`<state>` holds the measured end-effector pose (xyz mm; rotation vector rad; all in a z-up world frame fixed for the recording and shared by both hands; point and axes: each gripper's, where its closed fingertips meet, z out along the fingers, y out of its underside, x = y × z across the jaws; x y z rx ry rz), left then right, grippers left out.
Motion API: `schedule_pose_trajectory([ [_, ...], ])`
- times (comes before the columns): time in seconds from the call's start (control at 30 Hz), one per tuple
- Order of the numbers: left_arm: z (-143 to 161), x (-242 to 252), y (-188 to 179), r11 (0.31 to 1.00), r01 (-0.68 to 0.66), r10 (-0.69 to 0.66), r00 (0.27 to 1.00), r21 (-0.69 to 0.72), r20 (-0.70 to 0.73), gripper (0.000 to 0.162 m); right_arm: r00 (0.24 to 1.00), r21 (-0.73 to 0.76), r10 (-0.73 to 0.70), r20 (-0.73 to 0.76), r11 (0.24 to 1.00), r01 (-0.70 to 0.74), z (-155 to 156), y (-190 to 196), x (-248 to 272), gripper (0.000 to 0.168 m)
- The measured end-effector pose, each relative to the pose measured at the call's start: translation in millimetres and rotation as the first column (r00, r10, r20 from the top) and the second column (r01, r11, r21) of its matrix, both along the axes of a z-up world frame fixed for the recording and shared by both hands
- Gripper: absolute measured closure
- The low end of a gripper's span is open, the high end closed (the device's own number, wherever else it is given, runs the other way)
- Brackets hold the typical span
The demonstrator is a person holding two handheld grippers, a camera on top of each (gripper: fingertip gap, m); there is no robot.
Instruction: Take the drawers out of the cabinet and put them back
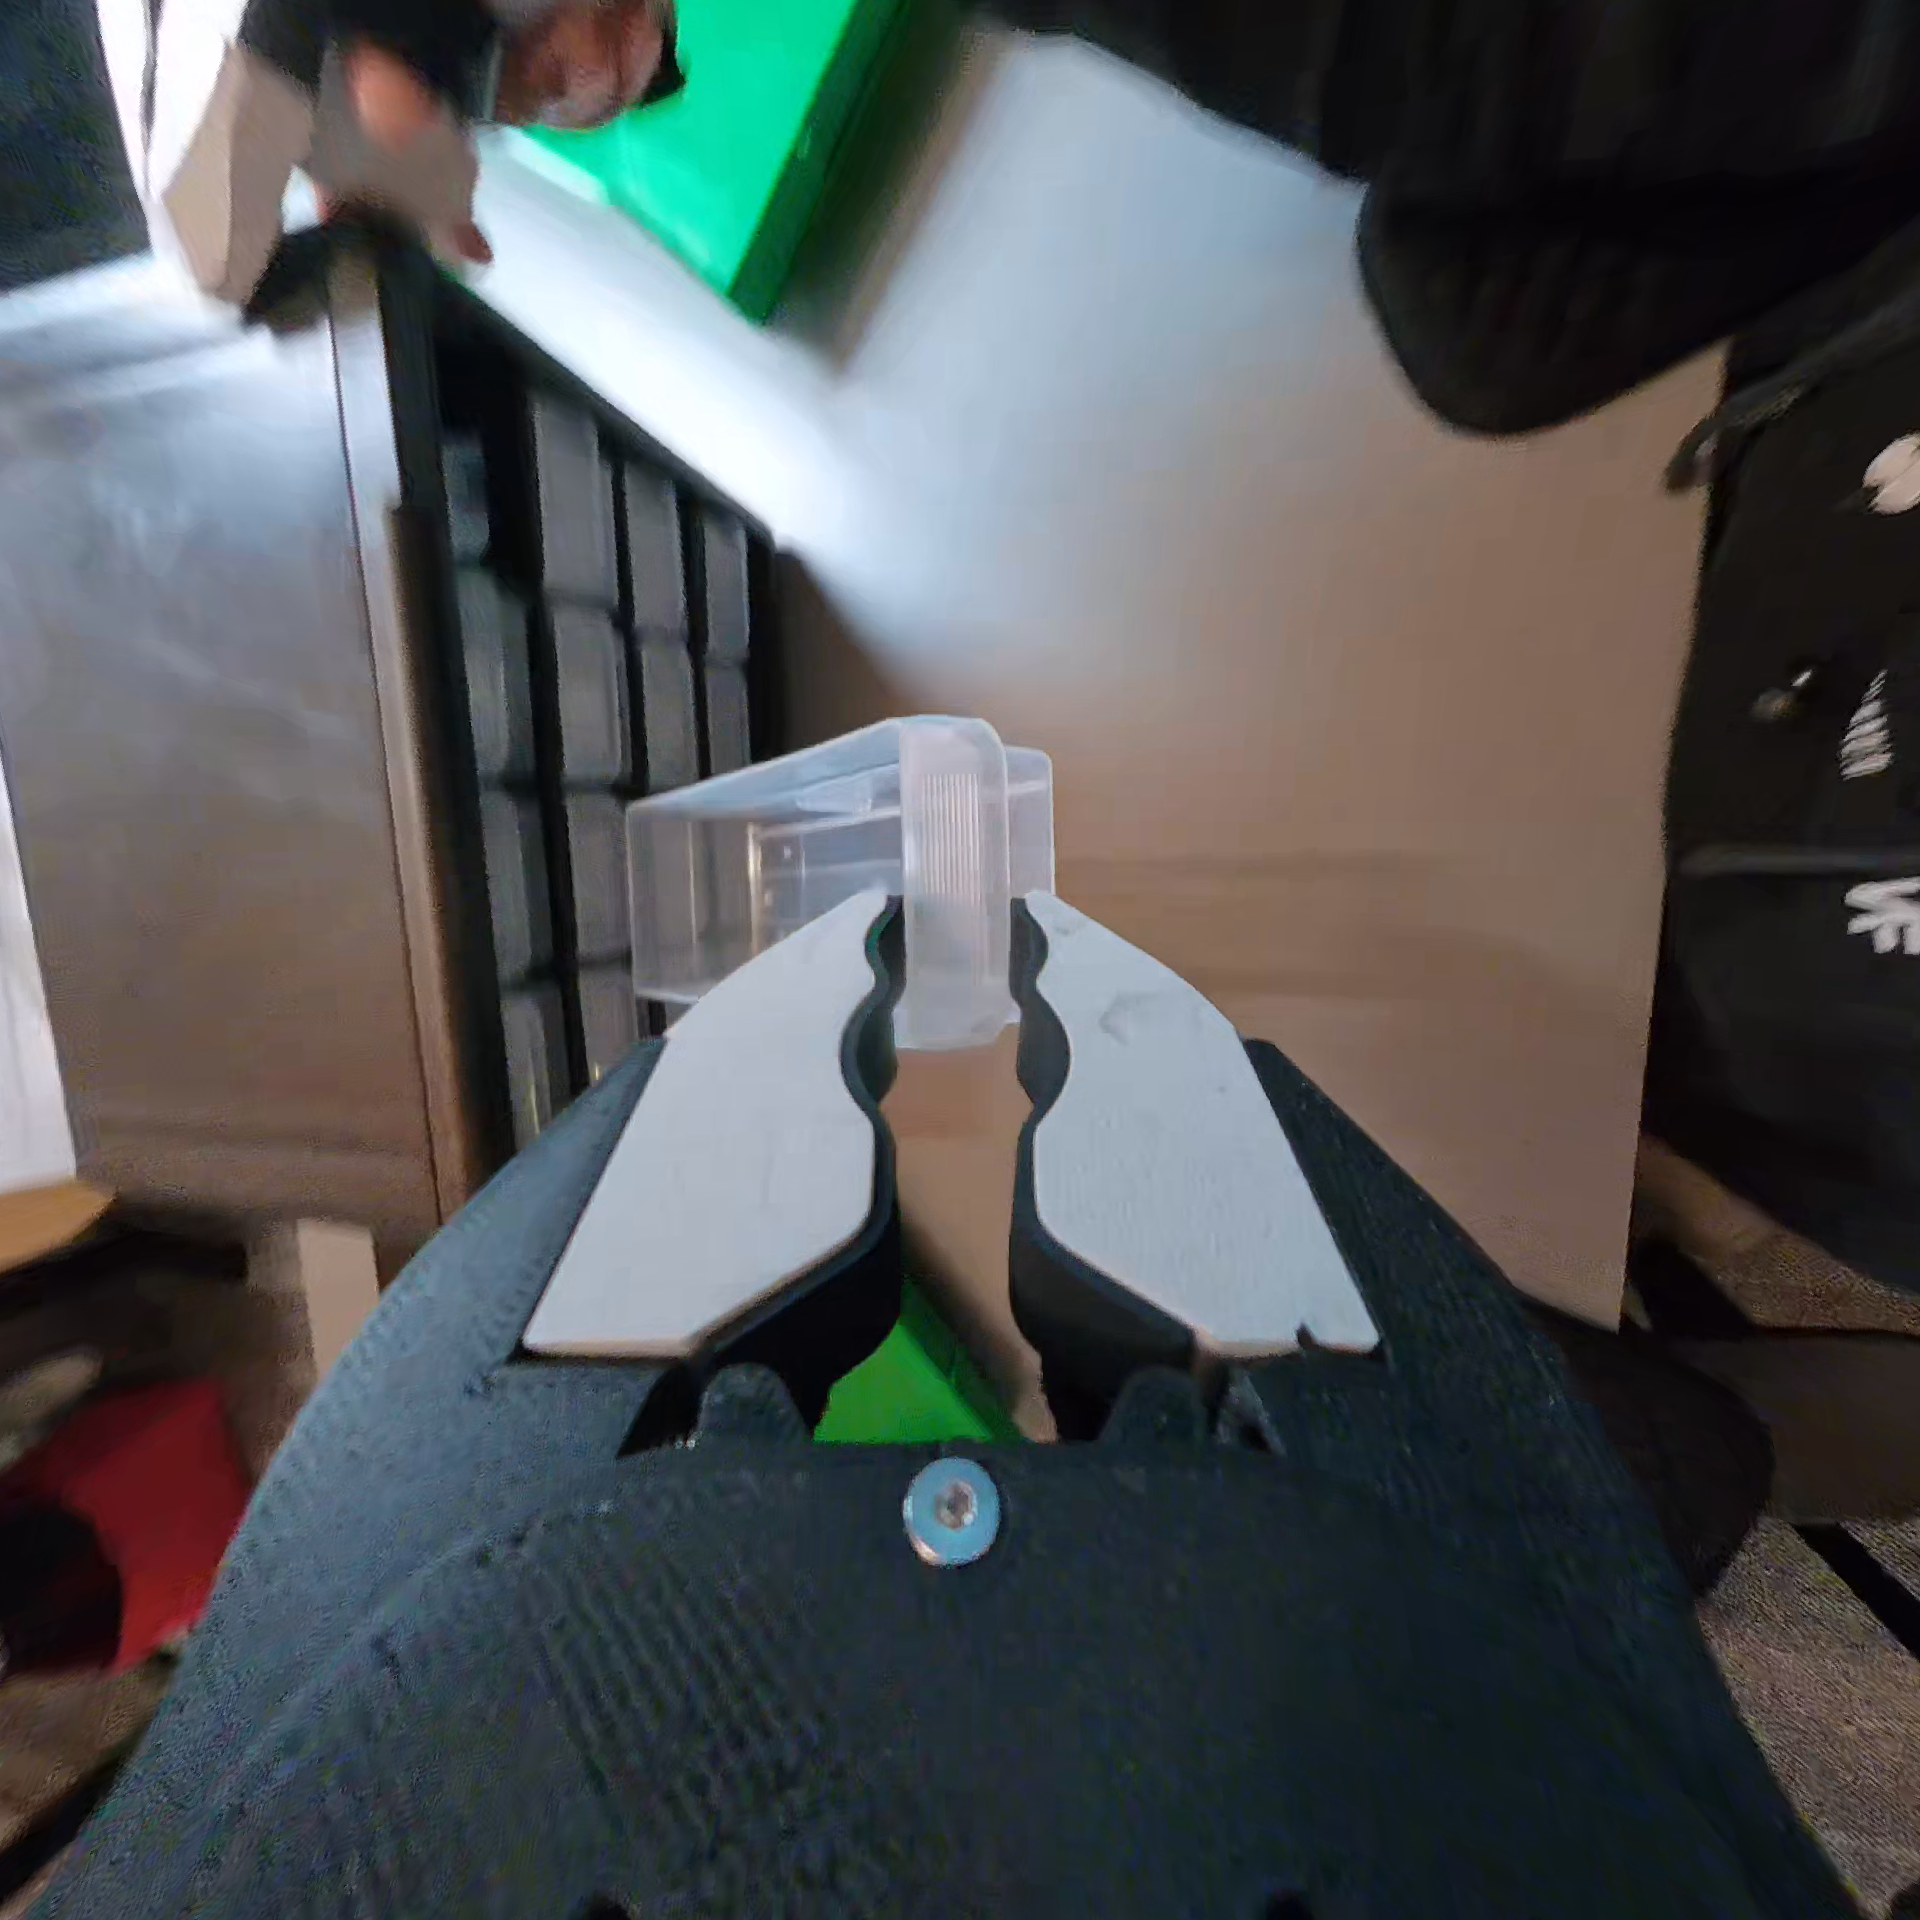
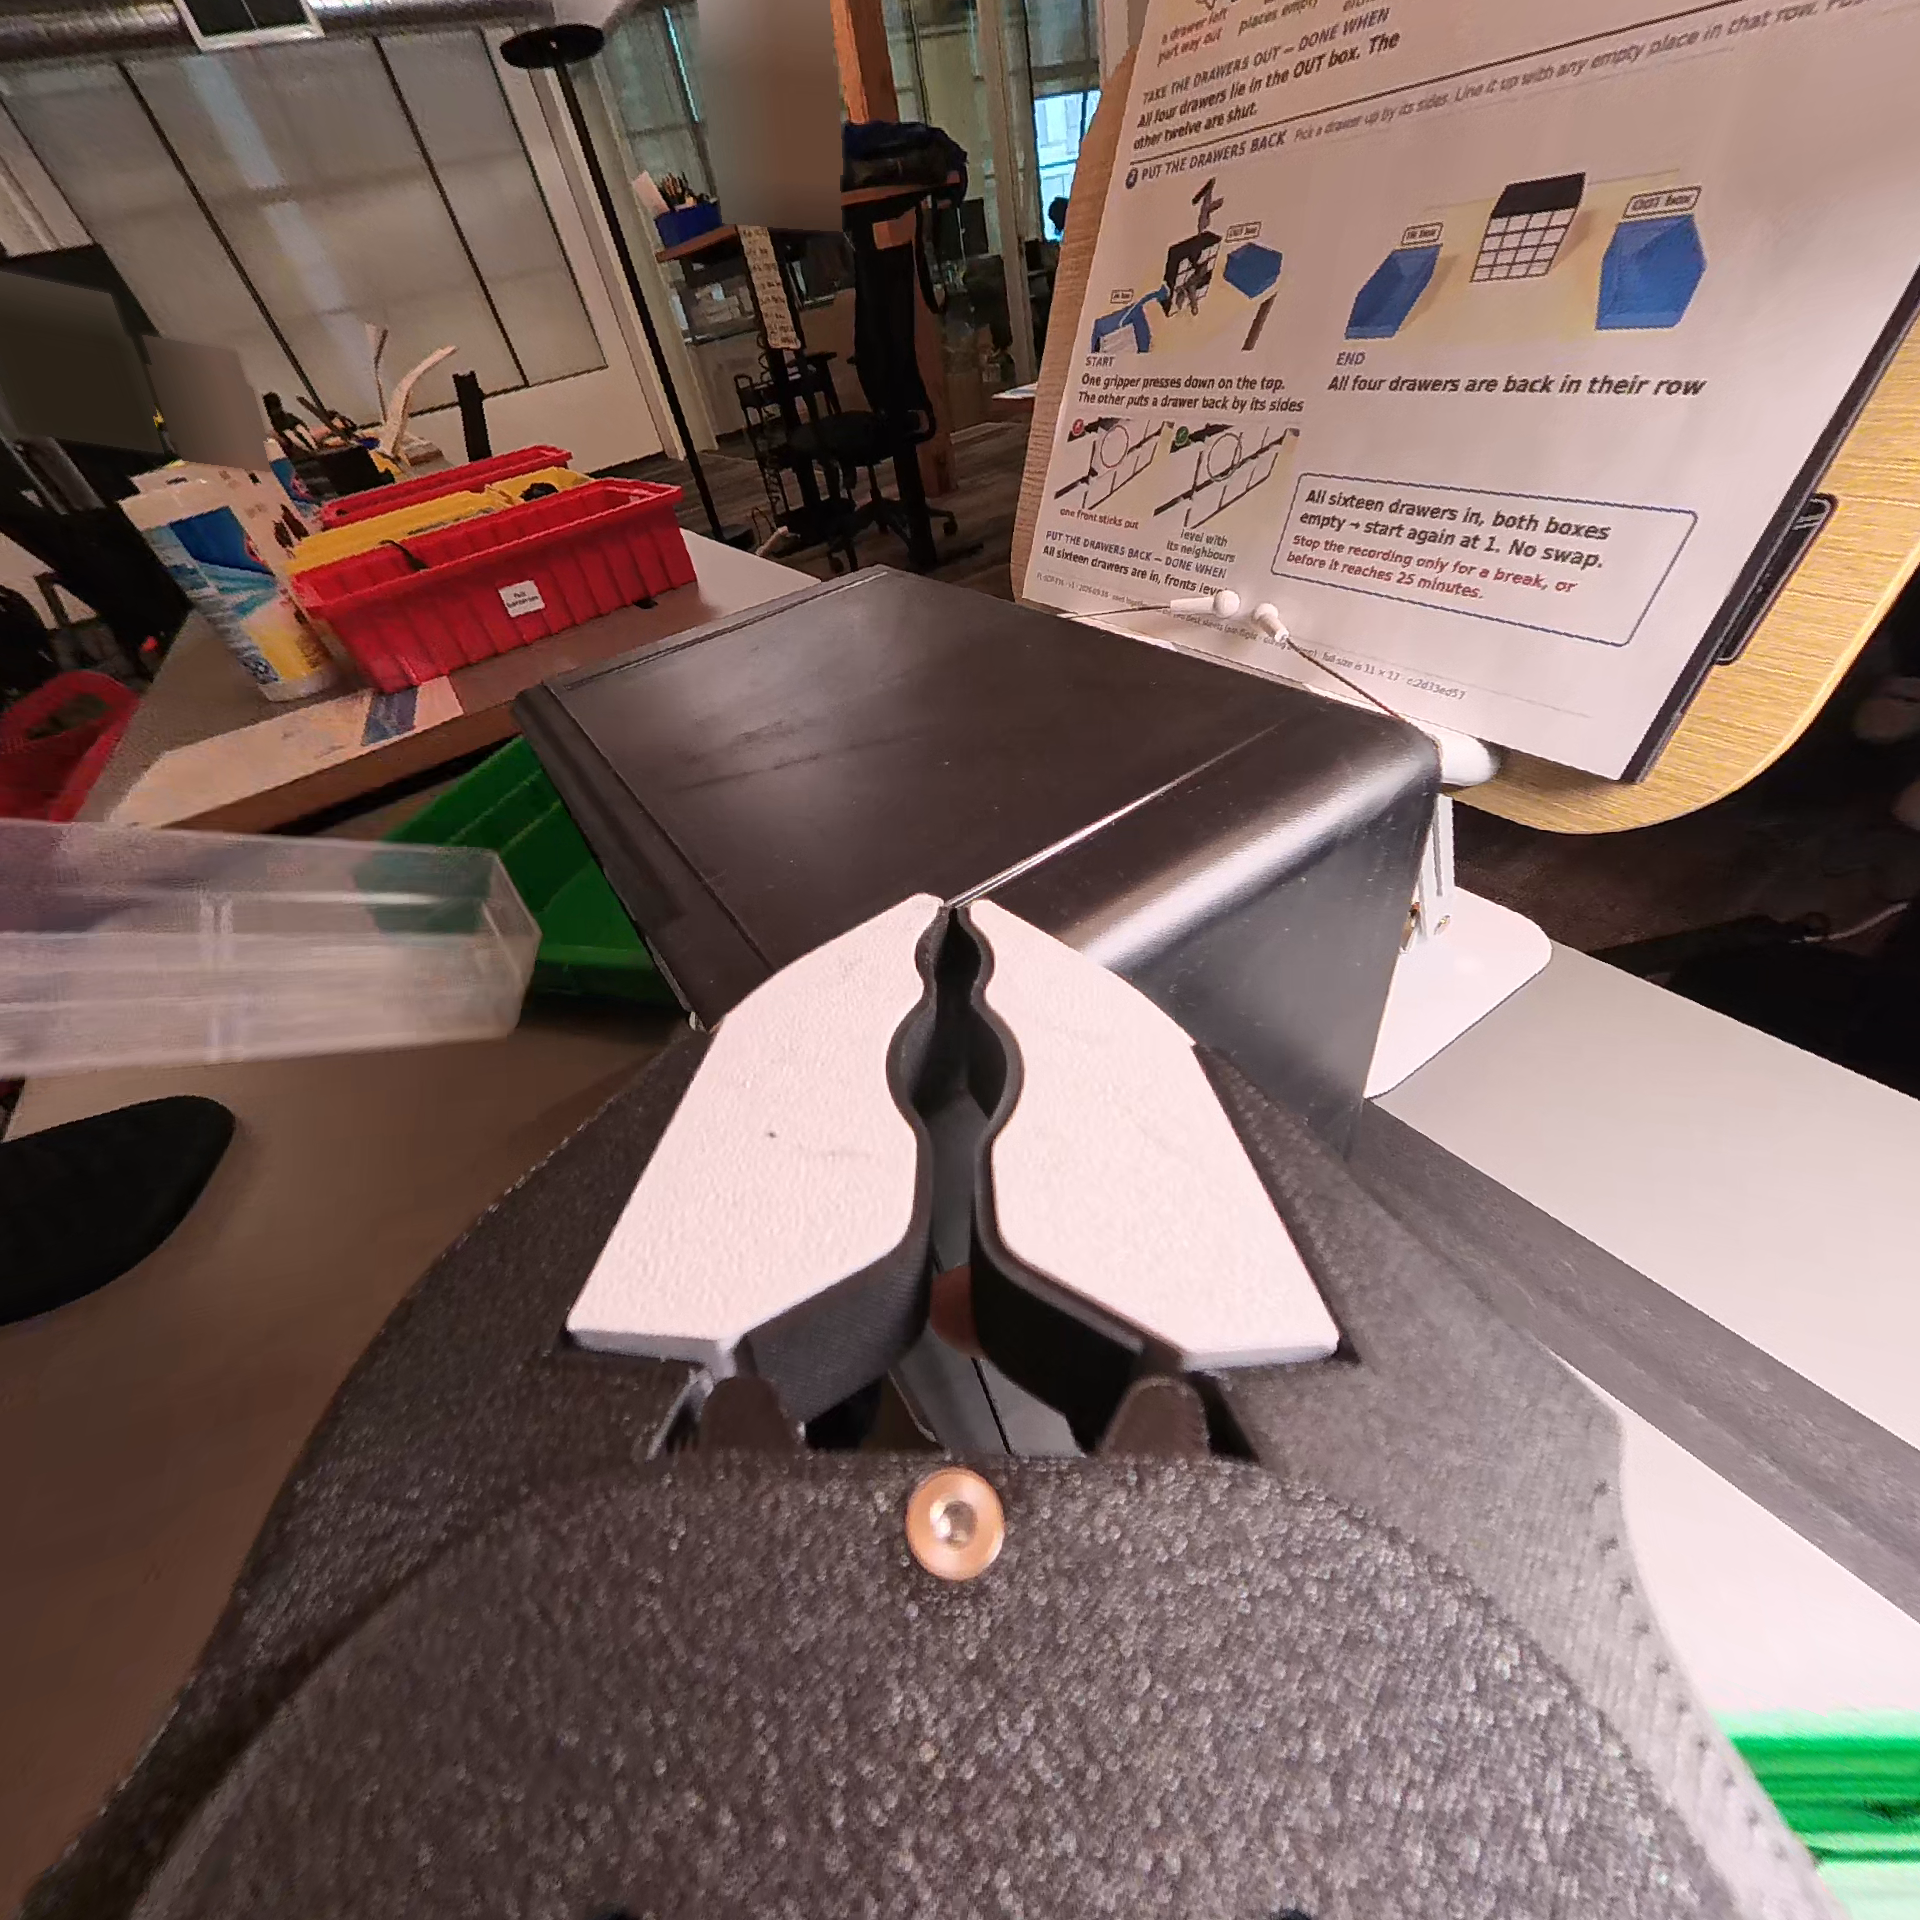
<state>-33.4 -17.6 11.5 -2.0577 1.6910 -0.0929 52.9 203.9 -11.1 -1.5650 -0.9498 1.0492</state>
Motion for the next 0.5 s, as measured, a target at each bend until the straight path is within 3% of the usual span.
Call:
schedule_pose_trajectory([
  [0.23,7,78,34,0.997,0.08,-0.081,0.994,0.015,0.077,0.143,1.0,0.005,0.005,0.004,1.0,-0.005,0,0,0,0.168],
  [0.5,12,101,63,0.995,0.038,-0.045,0.996,0.091,0.076,0.143,1.0,0.0,0.017,-0.002,1.0,-0.017,0,-1,1,0.168],
])
